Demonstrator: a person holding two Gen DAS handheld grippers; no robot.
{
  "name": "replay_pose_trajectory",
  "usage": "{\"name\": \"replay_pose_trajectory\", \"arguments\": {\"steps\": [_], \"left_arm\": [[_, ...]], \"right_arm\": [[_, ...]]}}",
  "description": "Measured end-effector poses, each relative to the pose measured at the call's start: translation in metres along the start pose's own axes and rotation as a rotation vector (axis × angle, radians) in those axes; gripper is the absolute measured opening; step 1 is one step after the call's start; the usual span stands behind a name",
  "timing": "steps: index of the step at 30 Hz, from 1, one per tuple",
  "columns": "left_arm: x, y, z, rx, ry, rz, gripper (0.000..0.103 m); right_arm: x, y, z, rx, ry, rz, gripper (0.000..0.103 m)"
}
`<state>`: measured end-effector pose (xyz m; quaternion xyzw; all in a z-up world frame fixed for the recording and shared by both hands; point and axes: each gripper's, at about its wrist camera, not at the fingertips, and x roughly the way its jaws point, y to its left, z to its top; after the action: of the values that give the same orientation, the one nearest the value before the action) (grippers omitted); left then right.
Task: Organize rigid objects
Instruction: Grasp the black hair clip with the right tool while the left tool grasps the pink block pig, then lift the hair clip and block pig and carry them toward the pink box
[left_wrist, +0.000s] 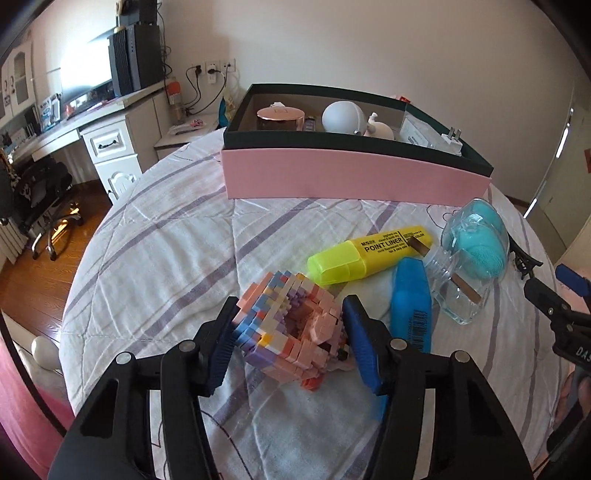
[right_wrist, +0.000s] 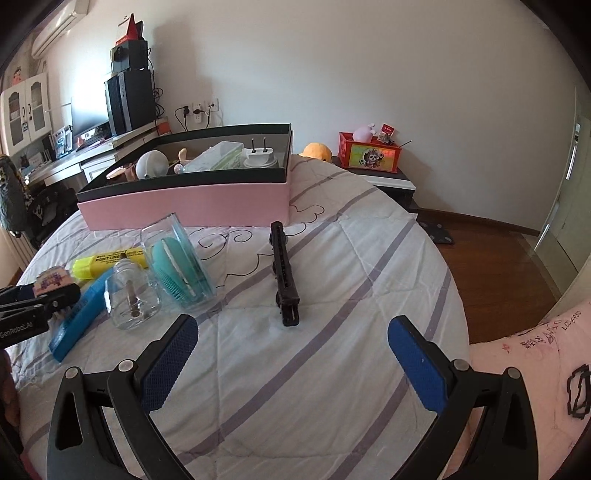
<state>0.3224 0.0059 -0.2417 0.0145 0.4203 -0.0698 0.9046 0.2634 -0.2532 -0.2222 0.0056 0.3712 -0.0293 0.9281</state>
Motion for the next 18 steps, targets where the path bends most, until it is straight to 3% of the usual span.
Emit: {"name": "replay_pose_trajectory", "arguments": {"steps": [5,8,11,14,16,18], "left_arm": [[-0.006,0.004,-0.004,0.013,-0.013,0.028,0.057],[-0.003,0.007,-0.005,0.006,-0.006,0.032,0.061],[0.003,0.005,-0.004,0.023,0.011,0.051,0.063],[0.006,0.001,-0.002,0.048,0.016,0.061,0.063],[0.006,0.001,-0.002,0.045,0.007,0.056,0.061],[0.003,-0.001,-0.003,0.054,-0.008,0.062,0.061]], "right_arm": [[0.022,-0.003,0.016,-0.054,0.04,0.007,0.102],[0.039,-0.002,0.026,-0.086,0.088,0.004,0.092],[0.049,0.001,0.032,-0.111,0.118,0.035,0.062],[0.056,0.008,0.035,-0.152,0.137,0.064,0.048],[0.057,0.014,0.035,-0.18,0.139,0.098,0.027],[0.053,0.019,0.032,-0.202,0.134,0.121,0.016]]}}
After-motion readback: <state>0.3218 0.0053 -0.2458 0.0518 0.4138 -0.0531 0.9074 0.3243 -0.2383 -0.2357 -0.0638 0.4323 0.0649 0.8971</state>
